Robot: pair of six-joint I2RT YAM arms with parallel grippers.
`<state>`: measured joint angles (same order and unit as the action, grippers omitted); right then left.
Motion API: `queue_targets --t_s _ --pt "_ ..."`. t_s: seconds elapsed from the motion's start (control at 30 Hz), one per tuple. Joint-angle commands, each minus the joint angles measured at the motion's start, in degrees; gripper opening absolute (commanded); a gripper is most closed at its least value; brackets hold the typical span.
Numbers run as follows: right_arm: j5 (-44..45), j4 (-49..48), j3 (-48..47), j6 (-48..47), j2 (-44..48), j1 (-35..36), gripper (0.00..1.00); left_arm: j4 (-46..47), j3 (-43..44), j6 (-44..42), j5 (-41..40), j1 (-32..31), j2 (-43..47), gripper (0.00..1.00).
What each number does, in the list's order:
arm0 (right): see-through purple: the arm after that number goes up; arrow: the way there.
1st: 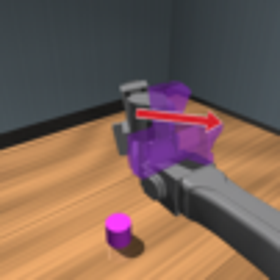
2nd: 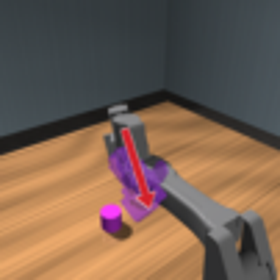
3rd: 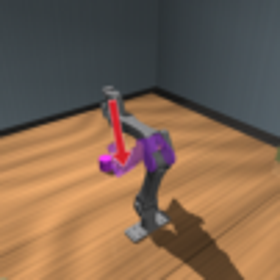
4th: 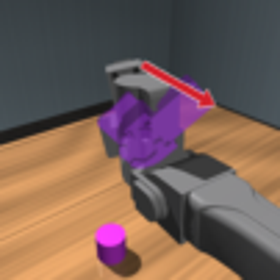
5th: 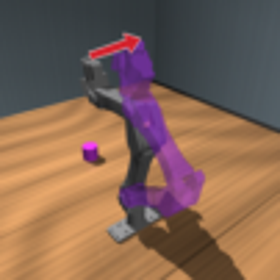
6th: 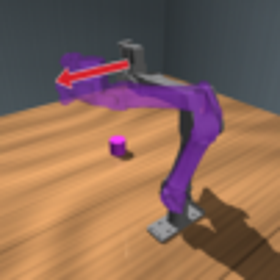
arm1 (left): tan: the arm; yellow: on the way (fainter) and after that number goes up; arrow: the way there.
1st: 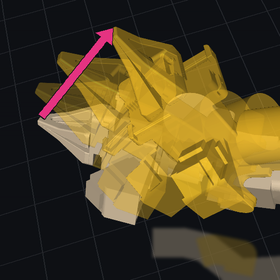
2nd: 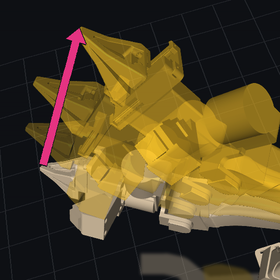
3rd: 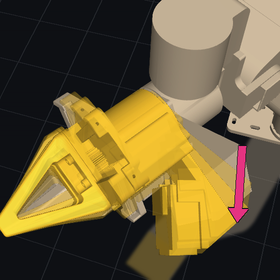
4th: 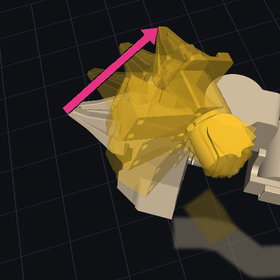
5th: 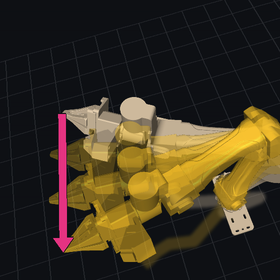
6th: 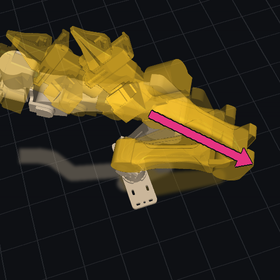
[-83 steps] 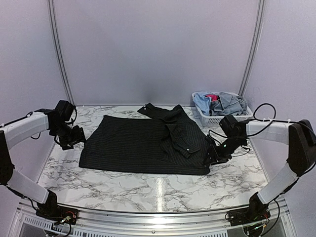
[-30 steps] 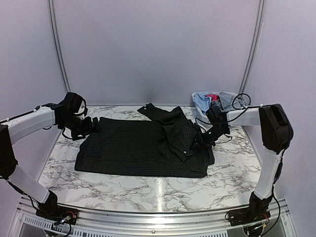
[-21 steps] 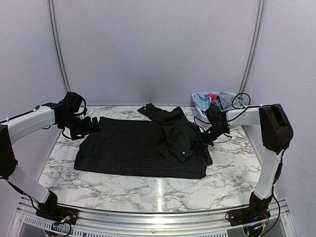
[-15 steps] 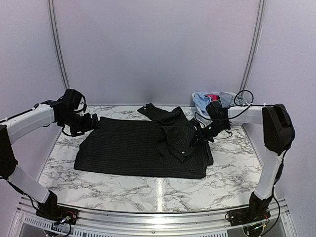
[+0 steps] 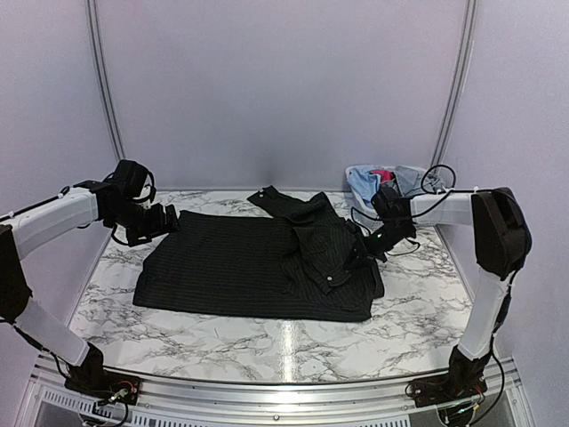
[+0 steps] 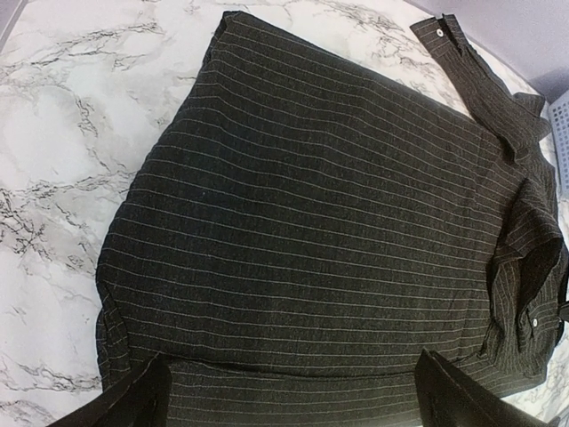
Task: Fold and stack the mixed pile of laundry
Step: Smooth out the 1/3-folded shirt at the center of the board.
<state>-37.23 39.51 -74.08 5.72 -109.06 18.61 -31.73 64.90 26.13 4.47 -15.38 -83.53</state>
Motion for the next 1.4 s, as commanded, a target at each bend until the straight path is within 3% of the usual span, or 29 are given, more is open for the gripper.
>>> queue_targets --t_s 0.0,0.37,0.43,0.53,0.67,0.83,0.93,1.1,1.2,1.37 --pt "-1.63 -0.12 2.38 -0.44 1.53 -0.15 0.03 -0.9 0.37 -0.36 -0.6 -0.18 1.55 0.99" --pt "-1.44 -2.58 6.09 -0.7 0.46 0.18 0.2 -0.88 -1.04 0.37 -0.87 -0.18 2.99 0.99" --pt "-1.78 -2.52 5.82 -0.79 0.58 0.2 0.16 -0.93 -1.22 0.42 -0.87 -0.18 3.14 0.99" --pt "-3.01 -2.57 4.65 -0.18 1.78 0.43 0.0 -1.03 -1.42 0.5 -1.03 -0.18 3.5 0.99" --pt "-7.29 -4.44 2.23 3.26 5.2 0.64 0.0 -0.84 -0.99 0.8 -0.61 -0.45 4.09 0.99" --pt "-15.01 -22.99 3.57 21.64 13.02 2.17 0.0 0.05 0.85 1.15 0.32 -3.91 5.52 0.99" --pt "-15.11 -37.71 5.29 32.62 14.65 4.73 0.0 2.54 1.01 3.93 2.3 -6.94 6.49 0.99" --pt "-10.69 -52.06 3.55 42.33 12.72 10.2 0.0 7.52 1.07 9.62 4.66 -10.48 6.95 0.99" --pt "-8.4 -58.35 -1.33 46.94 9.65 11.61 0.0 8.4 1.03 10.99 4.41 -10.9 6.4 0.99" --pt "-3.89 -58.68 -11.62 46.81 5.5 11.97 0.0 8.58 0.48 10.82 3.93 -11.5 5.52 0.99"
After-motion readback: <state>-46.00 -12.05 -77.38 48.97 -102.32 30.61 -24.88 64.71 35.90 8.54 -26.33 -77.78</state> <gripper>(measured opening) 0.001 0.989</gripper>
